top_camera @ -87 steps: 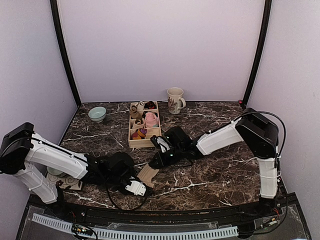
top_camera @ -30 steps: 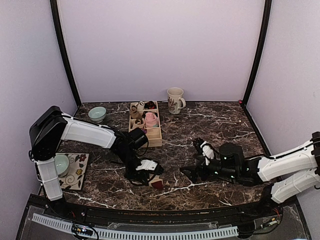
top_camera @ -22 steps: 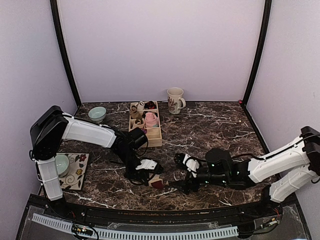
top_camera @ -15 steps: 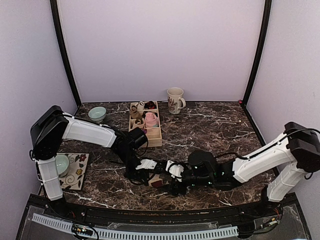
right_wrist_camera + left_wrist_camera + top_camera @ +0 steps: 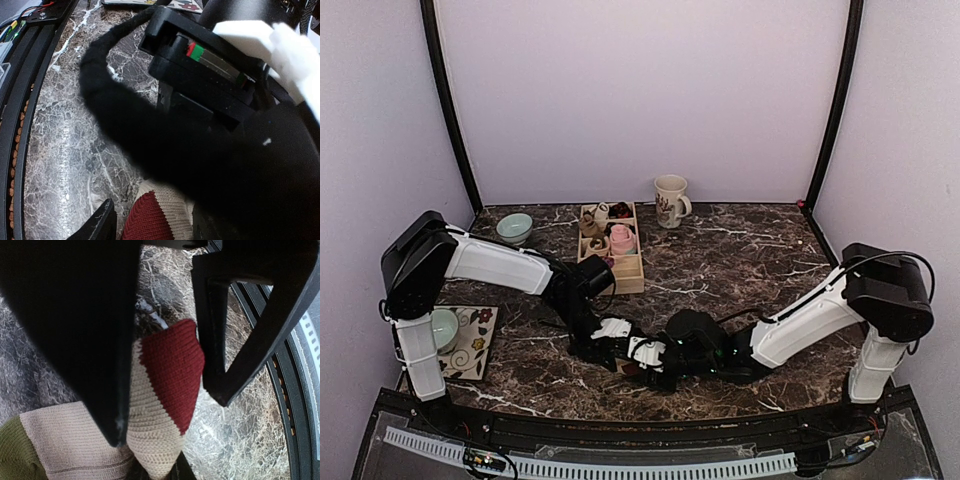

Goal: Roll the socks
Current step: Pick up the sock from the center of the board.

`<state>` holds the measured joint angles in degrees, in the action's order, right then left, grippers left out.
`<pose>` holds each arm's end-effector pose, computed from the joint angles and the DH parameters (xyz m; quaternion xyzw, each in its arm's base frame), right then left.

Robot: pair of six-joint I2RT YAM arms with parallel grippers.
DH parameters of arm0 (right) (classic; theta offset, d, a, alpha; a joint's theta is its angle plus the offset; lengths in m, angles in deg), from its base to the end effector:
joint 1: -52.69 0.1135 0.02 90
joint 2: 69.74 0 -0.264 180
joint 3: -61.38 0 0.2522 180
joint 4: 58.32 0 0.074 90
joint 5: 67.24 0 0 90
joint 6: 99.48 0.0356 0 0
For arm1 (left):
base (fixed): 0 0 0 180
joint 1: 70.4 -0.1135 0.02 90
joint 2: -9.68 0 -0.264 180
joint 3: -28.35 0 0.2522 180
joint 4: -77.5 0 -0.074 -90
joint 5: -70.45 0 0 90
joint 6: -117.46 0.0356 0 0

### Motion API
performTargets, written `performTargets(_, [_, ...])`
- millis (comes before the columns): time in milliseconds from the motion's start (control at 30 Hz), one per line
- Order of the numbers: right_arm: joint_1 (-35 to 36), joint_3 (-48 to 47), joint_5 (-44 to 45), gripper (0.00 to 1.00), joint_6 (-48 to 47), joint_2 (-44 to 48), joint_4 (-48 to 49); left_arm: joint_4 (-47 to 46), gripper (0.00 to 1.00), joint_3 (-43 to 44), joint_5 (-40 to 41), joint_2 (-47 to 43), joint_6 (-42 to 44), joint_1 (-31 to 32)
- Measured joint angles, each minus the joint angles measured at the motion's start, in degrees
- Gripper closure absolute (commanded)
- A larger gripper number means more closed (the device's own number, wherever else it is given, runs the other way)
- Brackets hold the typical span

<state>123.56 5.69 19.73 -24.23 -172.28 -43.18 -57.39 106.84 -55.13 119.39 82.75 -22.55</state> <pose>0.1106 0.3247 0.1296 -0.6028 0.6318 0.2494 0.4188 0.2189 -0.2727 0.1313 0.7632 0.5591 -0.2954 0.1328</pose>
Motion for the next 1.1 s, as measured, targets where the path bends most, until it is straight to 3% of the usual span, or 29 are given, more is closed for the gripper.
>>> performTargets(233, [0.0, -0.5, 0.6, 0.55, -0.4, -3.2, 3.1, 0.0, 1.0, -0.3, -0.2, 0.0, 0.0, -0.1])
performTargets(433, [0.0, -0.6, 1.4, 0.67, -0.8, -4.8, 5.2, 0.0, 0.99, -0.4, -0.4, 0.0, 0.0, -0.1])
performTargets(533, [0.1, -0.6, 1.7, 0.78, -0.8, -5.5, 6.3, 0.1, 0.95, -0.8, -0.4, -0.2, 0.0, -0.2])
performTargets(800, [0.6, -0.3, 2.3, 0.86, 0.5, -7.3, 9.2, -0.7, 0.66, -2.9, -0.1, -1.7, -1.8, -0.4])
performTargets(933, [1.0, 0.6, 2.4, 0.89, 1.9, -8.4, 12.3, -2.9, 0.61, -4.8, 0.2, -3.4, -3.4, -0.4])
performTargets(1000, [1.2, 0.6, 2.4, 0.91, 2.4, -9.0, 13.4, -4.0, 0.51, -5.9, 0.8, -4.3, -4.5, -0.4])
performTargets(1100, [1.2, 0.6, 2.1, 0.92, 3.4, -9.7, 14.4, -6.1, 0.5, -8.3, 2.5, -6.4, -6.4, -0.4])
